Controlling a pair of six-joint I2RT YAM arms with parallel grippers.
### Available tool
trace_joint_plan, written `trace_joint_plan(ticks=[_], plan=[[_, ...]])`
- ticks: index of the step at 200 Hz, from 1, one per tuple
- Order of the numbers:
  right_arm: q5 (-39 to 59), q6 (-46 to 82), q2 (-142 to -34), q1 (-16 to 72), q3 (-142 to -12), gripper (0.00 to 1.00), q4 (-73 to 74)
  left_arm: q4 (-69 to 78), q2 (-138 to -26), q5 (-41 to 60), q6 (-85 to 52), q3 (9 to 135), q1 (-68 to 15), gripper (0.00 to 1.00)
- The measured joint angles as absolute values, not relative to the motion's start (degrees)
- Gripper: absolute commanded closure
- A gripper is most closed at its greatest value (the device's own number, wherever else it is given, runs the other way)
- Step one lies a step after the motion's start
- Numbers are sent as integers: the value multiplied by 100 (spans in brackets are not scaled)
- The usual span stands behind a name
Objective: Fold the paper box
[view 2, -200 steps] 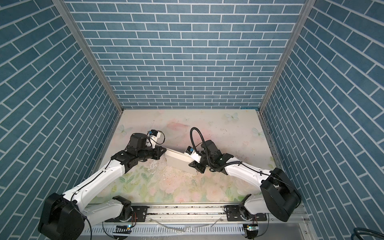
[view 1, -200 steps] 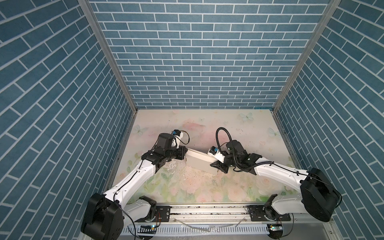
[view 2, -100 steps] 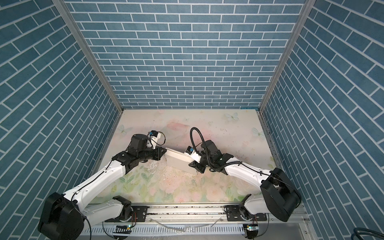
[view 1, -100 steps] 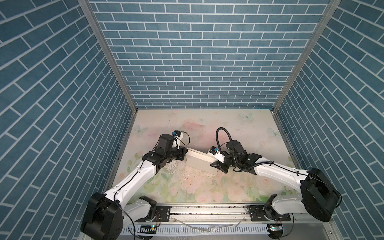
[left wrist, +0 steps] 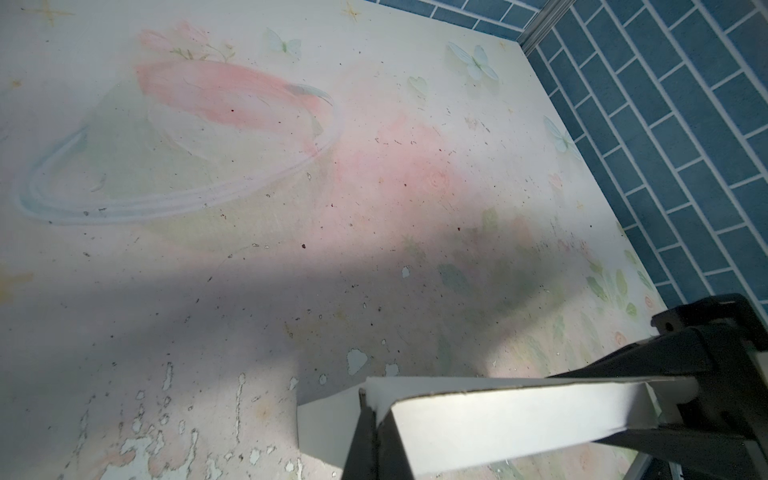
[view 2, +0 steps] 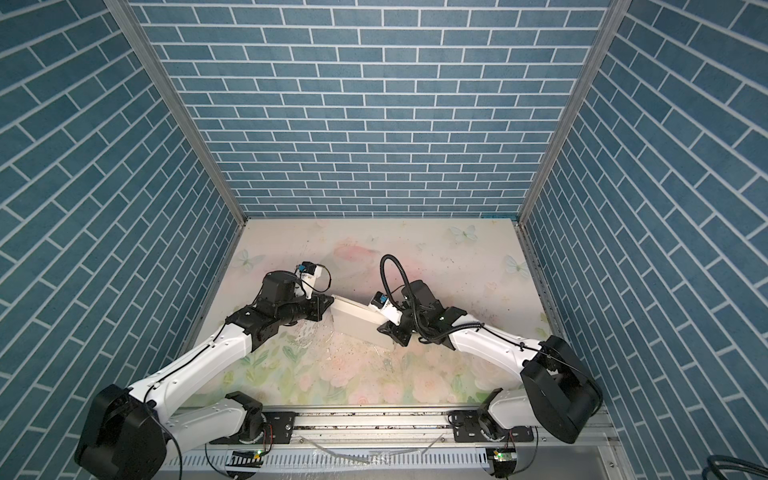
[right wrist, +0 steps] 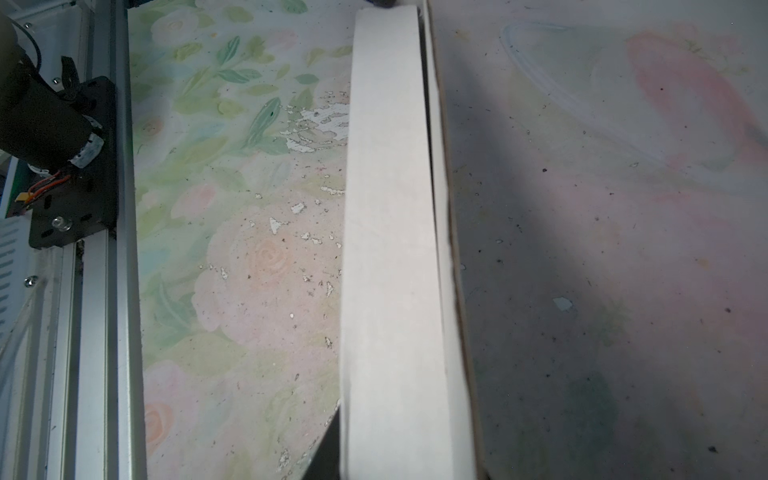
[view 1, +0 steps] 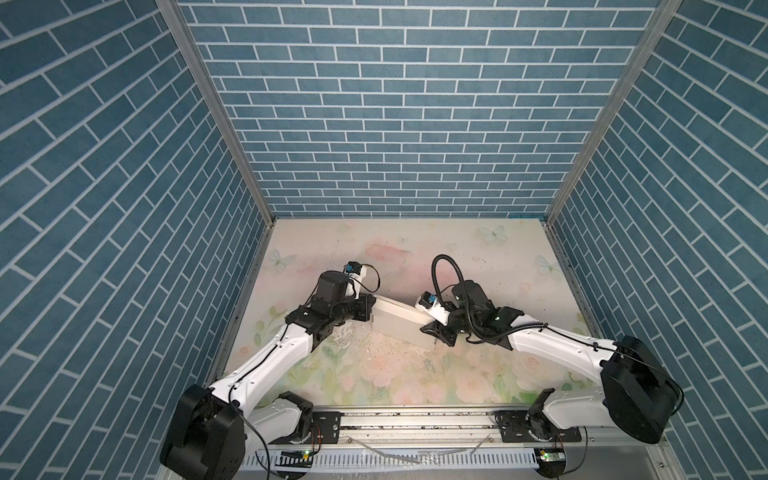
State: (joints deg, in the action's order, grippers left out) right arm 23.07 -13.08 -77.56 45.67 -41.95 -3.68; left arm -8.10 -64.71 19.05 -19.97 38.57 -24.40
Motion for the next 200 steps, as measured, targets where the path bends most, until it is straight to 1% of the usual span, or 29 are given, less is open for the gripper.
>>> trace_joint_plan(ticks=[33, 48, 78, 146, 200], plan=[[2200, -1264, -7684, 4571, -4195, 63, -399, -803, -6392, 1747, -1997, 3793, -2443, 96], [2156, -1236, -7590, 4574, -4193, 59, -434, -803, -6366, 1640, -1999, 3776, -2440, 97], [2082, -1192, -7382, 4576, -4193, 54, -480, -766, -6322, 1505, -1999, 3723, -2440, 97], [1966, -1173, -7054, 4576, -4193, 52, -539, -766, -6267, 1404, -2010, 3693, -2471, 97], [1868, -1131, -6600, 4576, -4193, 51, -718, -744, -6265, 1229, -2012, 3693, -2681, 97]])
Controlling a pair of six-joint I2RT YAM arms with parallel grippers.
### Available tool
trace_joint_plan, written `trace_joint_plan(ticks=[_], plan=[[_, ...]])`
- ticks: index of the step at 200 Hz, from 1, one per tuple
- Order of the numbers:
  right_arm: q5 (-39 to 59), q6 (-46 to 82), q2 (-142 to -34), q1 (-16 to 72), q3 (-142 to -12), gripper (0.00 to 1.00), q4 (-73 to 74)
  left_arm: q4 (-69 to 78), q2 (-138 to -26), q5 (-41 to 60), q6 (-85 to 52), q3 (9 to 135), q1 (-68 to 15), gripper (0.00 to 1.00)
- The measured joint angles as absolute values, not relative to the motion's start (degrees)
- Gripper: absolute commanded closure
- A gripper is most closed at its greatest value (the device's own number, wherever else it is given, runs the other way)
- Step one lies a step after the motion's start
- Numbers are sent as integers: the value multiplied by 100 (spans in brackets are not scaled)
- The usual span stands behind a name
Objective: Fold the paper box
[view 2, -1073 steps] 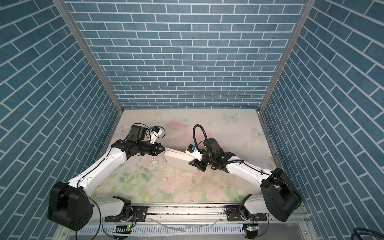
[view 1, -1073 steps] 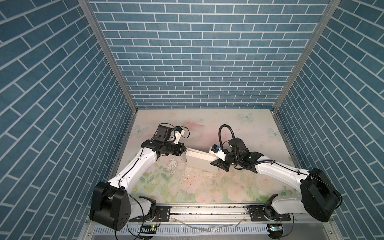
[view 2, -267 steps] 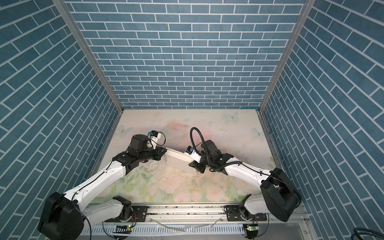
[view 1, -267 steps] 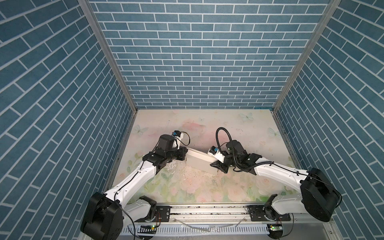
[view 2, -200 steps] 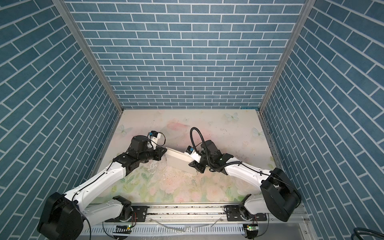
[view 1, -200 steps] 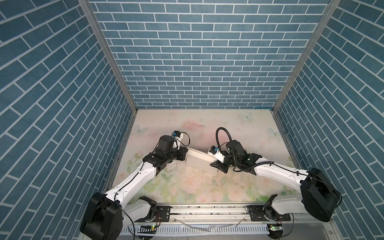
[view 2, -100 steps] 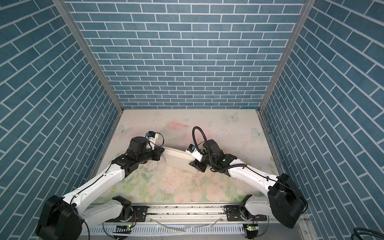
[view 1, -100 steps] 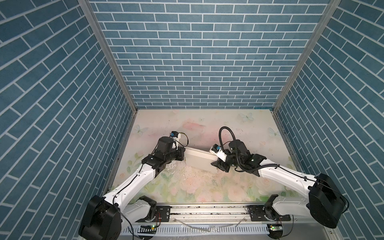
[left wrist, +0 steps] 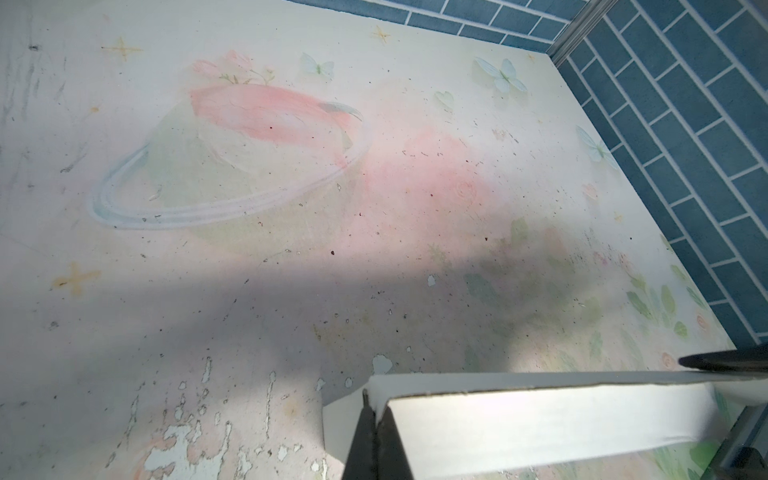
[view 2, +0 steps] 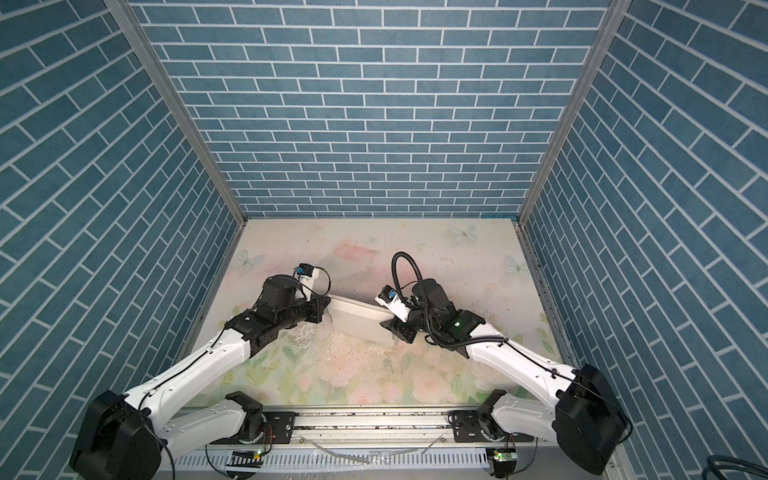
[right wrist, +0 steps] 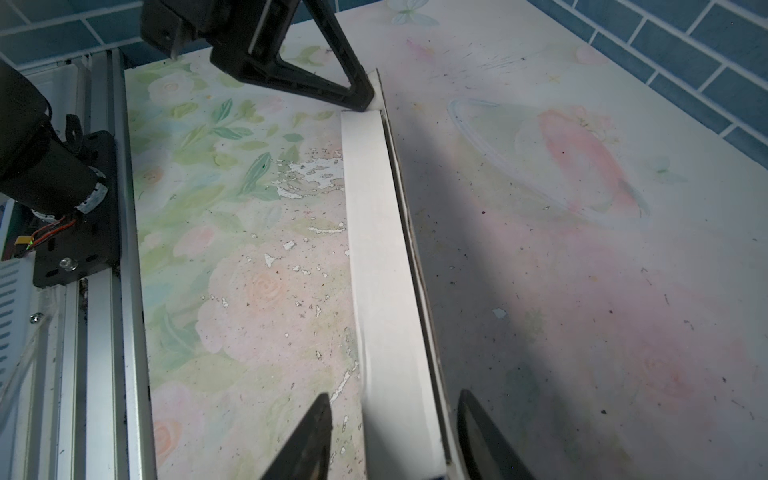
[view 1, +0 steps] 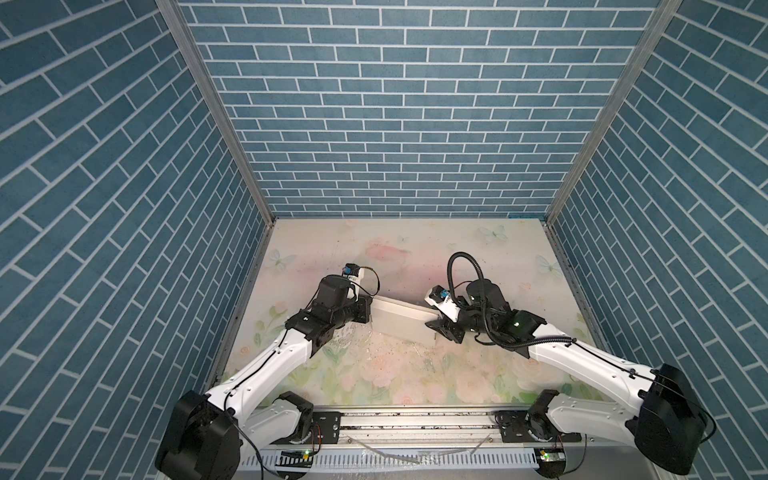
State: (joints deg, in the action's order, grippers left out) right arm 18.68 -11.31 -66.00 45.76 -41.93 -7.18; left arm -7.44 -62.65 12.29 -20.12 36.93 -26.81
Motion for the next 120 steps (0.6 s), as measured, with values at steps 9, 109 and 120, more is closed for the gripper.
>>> trace_joint_plan(ticks=[9, 109, 120], plan=[[1861, -1116, -6486, 4576, -4193, 51, -777, -740, -6267, 1192, -2012, 3693, -2716, 97], [1201, -54, -5164, 4576, -4239, 73, -1634, -738, -6265, 854, -2014, 3704, -3004, 98], [1004, 193, -5164, 4576, -4322, 76, -1896, -740, -6265, 805, -2016, 3706, -3039, 98]])
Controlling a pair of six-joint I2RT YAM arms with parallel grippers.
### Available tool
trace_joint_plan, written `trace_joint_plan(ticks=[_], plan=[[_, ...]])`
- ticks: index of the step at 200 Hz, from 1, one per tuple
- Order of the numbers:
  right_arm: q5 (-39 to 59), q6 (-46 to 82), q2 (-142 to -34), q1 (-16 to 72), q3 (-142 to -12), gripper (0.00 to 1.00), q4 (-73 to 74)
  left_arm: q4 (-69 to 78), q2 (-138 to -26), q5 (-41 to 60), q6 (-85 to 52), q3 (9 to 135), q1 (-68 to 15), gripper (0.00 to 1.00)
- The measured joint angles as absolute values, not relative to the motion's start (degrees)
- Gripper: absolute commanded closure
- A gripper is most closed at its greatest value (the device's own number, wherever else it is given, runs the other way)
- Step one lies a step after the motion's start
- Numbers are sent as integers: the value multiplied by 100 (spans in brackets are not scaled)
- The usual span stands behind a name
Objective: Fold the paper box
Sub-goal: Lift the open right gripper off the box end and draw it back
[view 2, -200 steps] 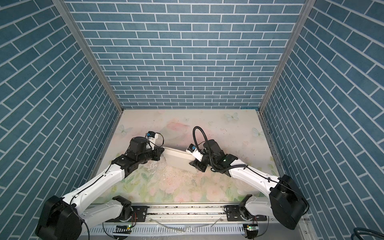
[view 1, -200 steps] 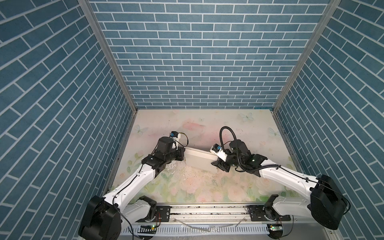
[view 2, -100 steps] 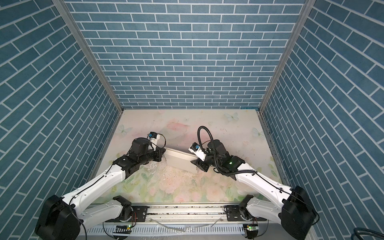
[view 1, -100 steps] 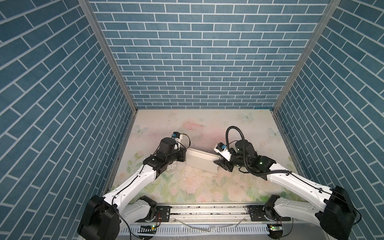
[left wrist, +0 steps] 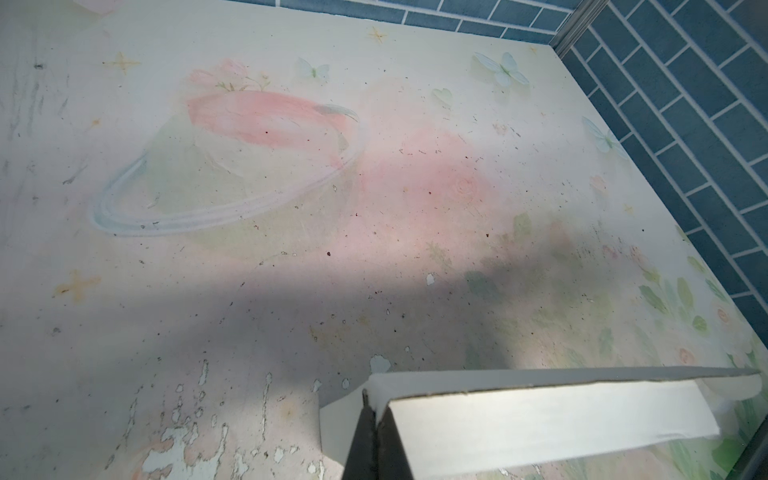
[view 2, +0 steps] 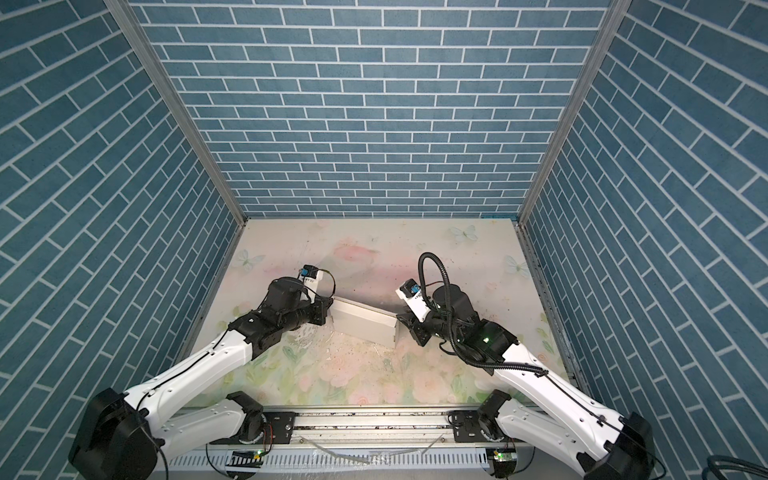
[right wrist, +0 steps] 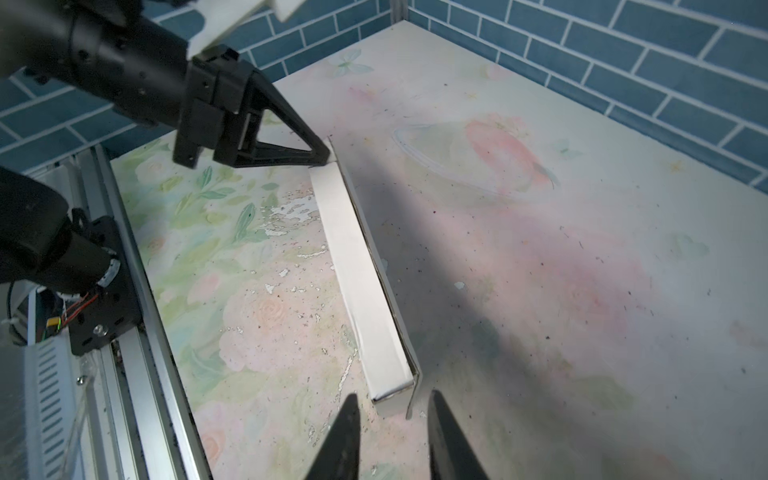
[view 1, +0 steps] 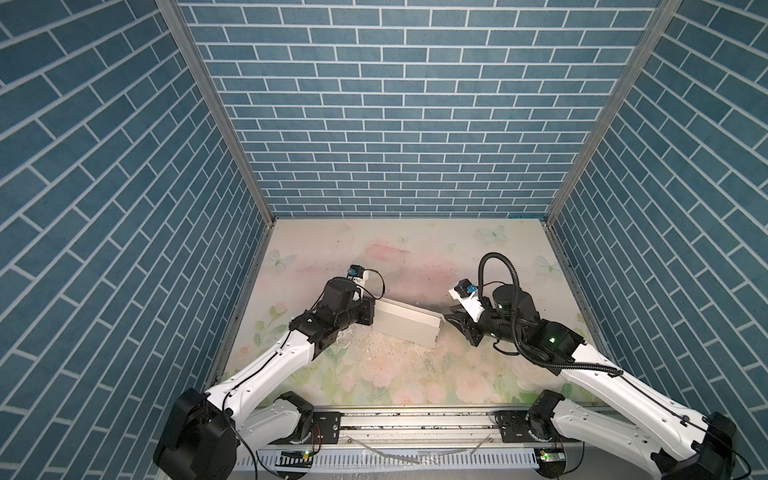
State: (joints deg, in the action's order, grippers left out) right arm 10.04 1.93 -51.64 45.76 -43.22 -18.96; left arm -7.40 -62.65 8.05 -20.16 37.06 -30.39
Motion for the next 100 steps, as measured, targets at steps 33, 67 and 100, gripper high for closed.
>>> trace_joint_plan(ticks=[33, 67, 100], plan=[[462, 827, -5277, 4574, -4740, 80, -2672, -764, -6263, 701, -2016, 3717, -3105, 98], [270, 1249, -5618, 4576, -5043, 92, -3247, -788, -6261, 617, -2016, 3726, -3148, 99], [117, 1492, -6031, 4576, -5151, 97, -3548, -790, -6261, 554, -2021, 3726, -3181, 99]])
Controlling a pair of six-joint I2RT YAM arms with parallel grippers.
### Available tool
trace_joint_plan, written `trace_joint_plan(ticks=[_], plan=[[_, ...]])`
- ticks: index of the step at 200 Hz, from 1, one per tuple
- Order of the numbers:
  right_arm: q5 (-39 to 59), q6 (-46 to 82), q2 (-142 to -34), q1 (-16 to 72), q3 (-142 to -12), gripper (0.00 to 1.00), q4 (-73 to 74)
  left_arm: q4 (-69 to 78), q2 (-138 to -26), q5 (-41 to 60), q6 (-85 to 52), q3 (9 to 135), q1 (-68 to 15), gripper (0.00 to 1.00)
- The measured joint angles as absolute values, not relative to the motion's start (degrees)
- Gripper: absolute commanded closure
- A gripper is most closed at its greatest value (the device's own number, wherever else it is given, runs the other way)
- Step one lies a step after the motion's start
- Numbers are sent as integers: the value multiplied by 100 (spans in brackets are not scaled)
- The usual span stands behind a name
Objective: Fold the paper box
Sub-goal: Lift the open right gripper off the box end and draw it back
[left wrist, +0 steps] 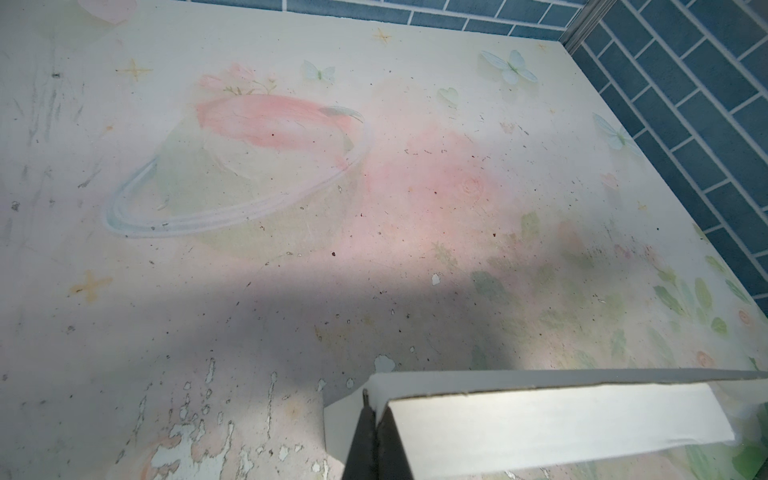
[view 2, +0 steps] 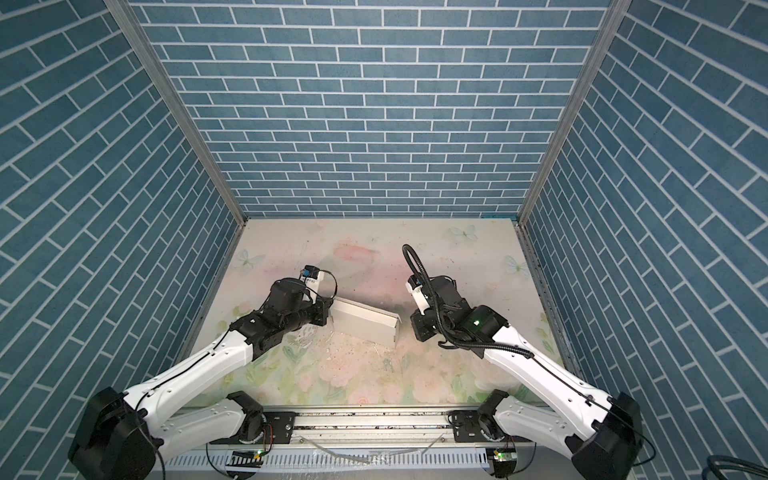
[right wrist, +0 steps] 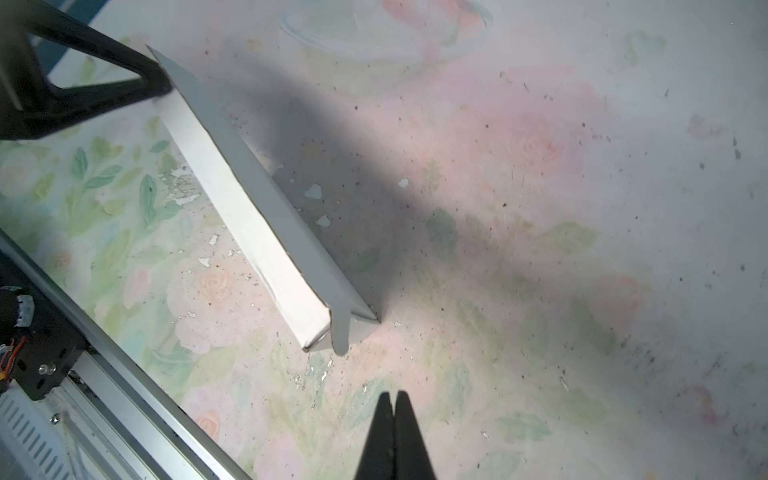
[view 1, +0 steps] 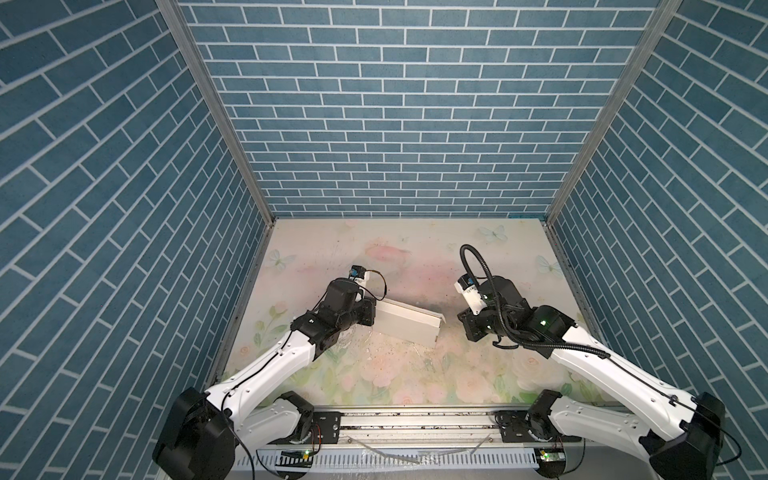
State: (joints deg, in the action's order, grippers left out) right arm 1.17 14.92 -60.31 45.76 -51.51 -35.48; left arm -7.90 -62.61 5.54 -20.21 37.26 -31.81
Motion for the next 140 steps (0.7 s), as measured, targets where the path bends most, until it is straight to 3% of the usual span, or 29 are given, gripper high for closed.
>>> trace_joint_plan(ticks=[140], plan=[[377, 1520, -6807, 4751, -5537, 98, -3444, -790, -6263, 469, -2023, 3726, -3229, 99]])
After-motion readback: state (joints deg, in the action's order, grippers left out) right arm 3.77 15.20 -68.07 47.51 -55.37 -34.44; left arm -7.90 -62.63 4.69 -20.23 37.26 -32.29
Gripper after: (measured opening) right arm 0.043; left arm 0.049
